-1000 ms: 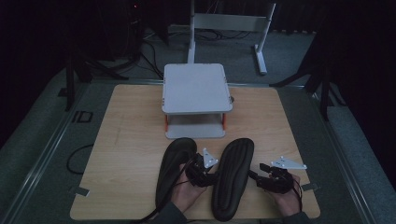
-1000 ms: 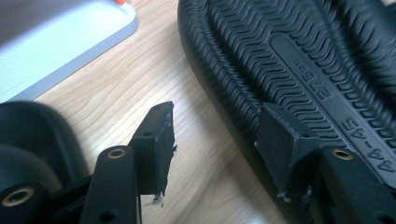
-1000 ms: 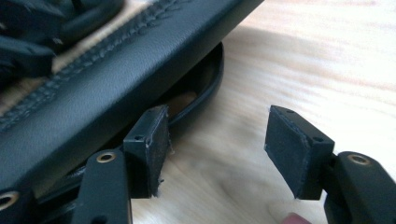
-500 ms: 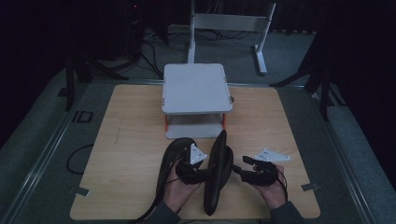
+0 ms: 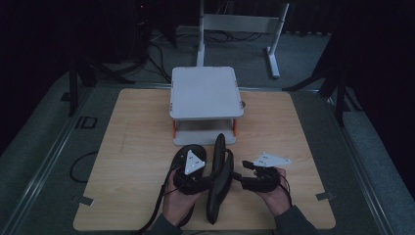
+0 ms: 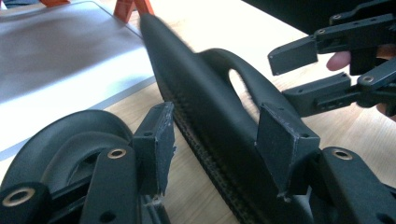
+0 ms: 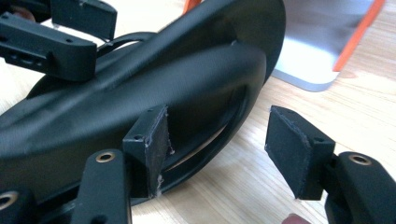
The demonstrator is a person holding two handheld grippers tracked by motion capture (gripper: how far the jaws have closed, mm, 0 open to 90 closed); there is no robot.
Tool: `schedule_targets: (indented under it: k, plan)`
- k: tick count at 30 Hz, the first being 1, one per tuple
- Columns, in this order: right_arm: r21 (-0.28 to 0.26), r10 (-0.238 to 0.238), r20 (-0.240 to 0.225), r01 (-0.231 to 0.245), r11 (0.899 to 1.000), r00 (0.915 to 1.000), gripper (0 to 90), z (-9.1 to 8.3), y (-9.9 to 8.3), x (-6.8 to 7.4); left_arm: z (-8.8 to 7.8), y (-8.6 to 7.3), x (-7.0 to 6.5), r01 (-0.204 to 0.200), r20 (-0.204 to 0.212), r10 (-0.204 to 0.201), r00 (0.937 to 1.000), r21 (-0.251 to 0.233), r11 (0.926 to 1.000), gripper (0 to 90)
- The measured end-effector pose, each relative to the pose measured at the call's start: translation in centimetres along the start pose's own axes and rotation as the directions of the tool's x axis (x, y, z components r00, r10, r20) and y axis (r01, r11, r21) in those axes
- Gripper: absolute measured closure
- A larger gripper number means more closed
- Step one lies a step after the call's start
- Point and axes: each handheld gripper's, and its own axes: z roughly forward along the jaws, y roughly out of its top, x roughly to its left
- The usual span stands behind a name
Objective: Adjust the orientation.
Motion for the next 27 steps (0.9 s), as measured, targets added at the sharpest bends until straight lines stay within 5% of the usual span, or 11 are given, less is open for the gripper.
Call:
schedule_targets:
  k: [6, 9, 13, 20, 22, 27]
  plan:
    - [0.031, -0.014, 0.0, 0.014, 0.999, 0.9999, 39.1, 1.9, 0.0, 0.3, -0.1, -0.2, 0.5, 0.006, -0.027, -0.005, 0.9996, 0.016, 0.9999, 46.8]
    - [0.068, 0.01, 0.015, -0.011, 0.998, 0.9998, 43.7, 4.2, 0.2, -0.4, -0.2, -0.5, 0.9, 0.026, -0.02, -0.026, 0.9995, 0.011, 0.9996, 46.8]
    - [0.095, 0.017, 0.012, -0.018, 0.995, 0.9998, 63.0, 5.5, 0.3, -0.5, -0.1, -0.6, 1.2, 0.041, -0.012, -0.041, 0.9991, 0.004, 0.9991, 46.7]
    - [0.051, 0.038, 0.075, -0.042, 0.998, 0.9965, 75.2, 4.3, 0.9, -0.5, 1.0, -1.2, 1.0, 0.006, -0.038, -0.004, 0.9993, 0.062, 0.998, 46.7]
    - [0.068, -0.002, 0.142, -0.007, 0.998, 0.9899, 75.1, 4.1, 1.0, -0.5, 1.1, -1.2, 1.0, 0.012, -0.042, -0.01, 0.9991, 0.059, 0.9982, 46.7]
    - [0.056, 0.05, 0.184, -0.061, 0.997, 0.9817, 75.5, 3.8, 1.0, -1.8, 0.2, -1.3, 1.6, 0.009, -0.094, -0.006, 0.9956, 0.032, 0.9994, 46.7]
